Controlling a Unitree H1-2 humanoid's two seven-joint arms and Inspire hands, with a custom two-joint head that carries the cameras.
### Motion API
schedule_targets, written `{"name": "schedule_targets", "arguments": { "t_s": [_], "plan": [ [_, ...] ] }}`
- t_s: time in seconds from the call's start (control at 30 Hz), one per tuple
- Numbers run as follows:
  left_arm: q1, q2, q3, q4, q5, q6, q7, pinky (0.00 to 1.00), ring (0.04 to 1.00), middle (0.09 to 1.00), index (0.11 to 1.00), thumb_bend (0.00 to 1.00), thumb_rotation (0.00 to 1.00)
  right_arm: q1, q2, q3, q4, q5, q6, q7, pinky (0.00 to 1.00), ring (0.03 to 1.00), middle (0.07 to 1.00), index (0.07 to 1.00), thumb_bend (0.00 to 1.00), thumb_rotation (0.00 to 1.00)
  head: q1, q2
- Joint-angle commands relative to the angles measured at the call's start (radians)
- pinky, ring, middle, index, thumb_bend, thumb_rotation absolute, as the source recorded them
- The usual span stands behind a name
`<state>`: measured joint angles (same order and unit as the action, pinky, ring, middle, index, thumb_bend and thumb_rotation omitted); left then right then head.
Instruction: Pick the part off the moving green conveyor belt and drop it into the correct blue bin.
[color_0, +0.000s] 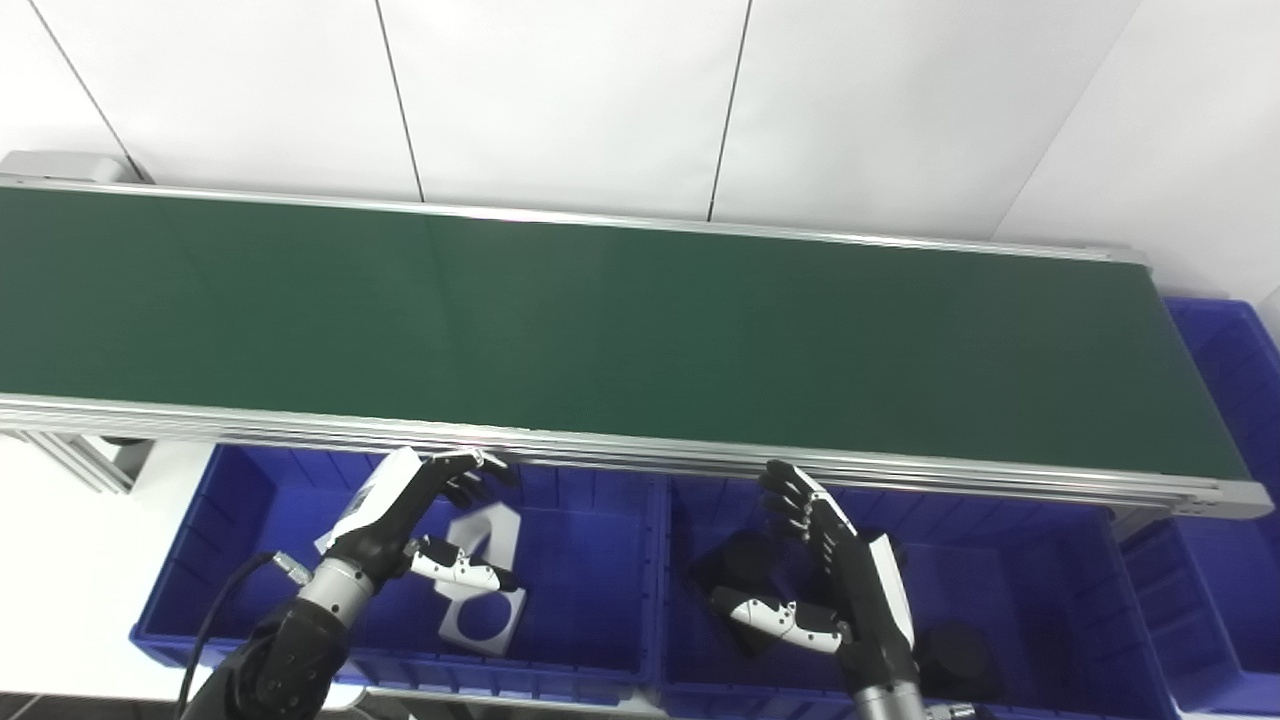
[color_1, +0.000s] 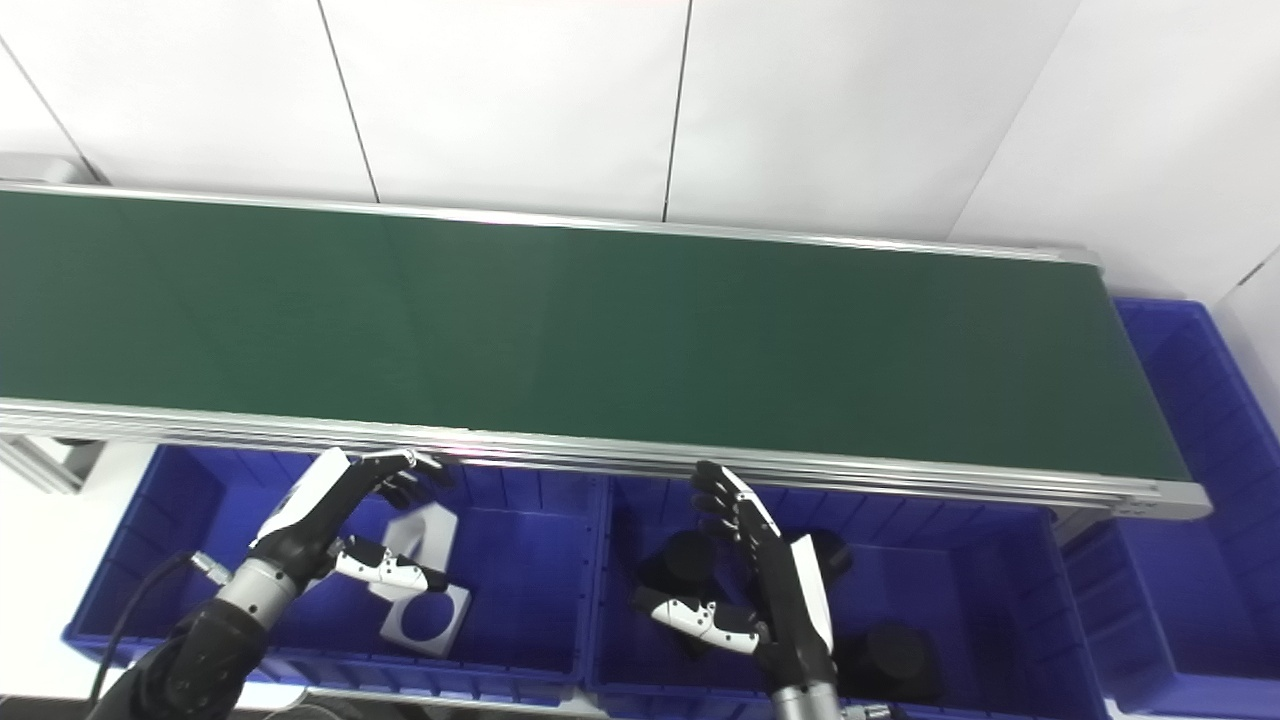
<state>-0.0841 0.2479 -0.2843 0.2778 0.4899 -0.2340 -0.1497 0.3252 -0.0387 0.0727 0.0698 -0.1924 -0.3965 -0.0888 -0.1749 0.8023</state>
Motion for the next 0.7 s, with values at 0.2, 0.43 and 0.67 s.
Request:
{"name": "schedule_targets", "arguments": {
  "t_s": [0.2, 0.43, 0.67],
  "plan": [
    [-0.008, 0.037, -0.033, -0.077, -0.011, 0.055, -0.078, 1.00, 1.000, 0.982, 0.846, 0.83, 0.12, -0.011, -0.002, 0.003, -0.026, 0.003, -0.037, 0.004, 0.73, 0.799, 0.831, 0.858, 0.68, 0.06, 0.000, -0.002],
    [0.011, 0.034, -0.033, -0.140, -0.099, 0.086, -0.162, 0.97, 0.996, 0.967, 0.829, 0.80, 0.12, -0.013, 0.000, 0.006, -0.023, -0.012, -0.040, -0.003, 0.72, 0.792, 0.826, 0.857, 0.68, 0.05, -0.017, -0.010],
    [0.042, -0.010, 0.010, -0.166, -0.275, 0.070, -0.181, 0.77, 0.797, 0.781, 0.701, 0.75, 0.08, -0.017, 0.014, 0.010, 0.001, -0.022, -0.050, -0.015, 0.71, 0.790, 0.827, 0.859, 0.69, 0.08, -0.107, -0.047]
  ]
}}
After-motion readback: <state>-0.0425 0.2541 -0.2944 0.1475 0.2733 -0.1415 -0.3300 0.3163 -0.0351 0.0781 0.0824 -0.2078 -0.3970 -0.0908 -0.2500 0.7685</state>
